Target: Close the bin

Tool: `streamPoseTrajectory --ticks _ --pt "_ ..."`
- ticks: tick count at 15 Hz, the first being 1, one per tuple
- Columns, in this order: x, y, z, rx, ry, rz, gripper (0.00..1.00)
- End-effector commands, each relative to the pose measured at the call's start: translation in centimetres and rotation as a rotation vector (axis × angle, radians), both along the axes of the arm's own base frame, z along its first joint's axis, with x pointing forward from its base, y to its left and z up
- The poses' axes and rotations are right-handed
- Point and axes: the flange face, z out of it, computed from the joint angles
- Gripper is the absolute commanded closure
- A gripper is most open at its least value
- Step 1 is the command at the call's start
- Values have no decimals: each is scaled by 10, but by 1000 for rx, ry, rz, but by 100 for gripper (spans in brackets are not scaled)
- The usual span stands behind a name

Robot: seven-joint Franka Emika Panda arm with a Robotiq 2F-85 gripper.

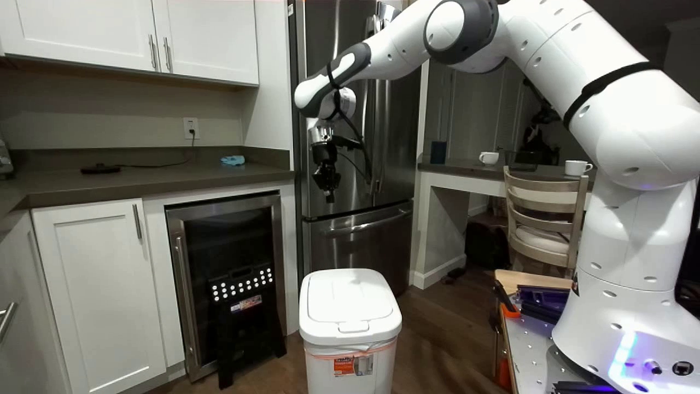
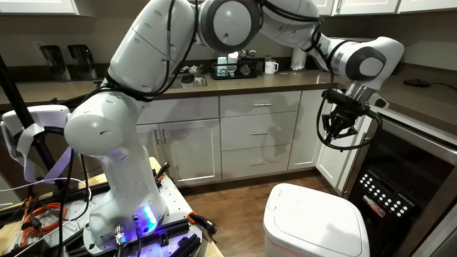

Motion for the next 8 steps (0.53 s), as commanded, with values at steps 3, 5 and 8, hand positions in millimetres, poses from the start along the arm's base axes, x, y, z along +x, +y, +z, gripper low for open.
streamPoseTrajectory --ticks 3,5,8 --pt "-80 -7 68 58 -75 142 97" --pt "-114 -16 88 106 -72 220 97" --pt "-177 -37 114 210 -13 343 70"
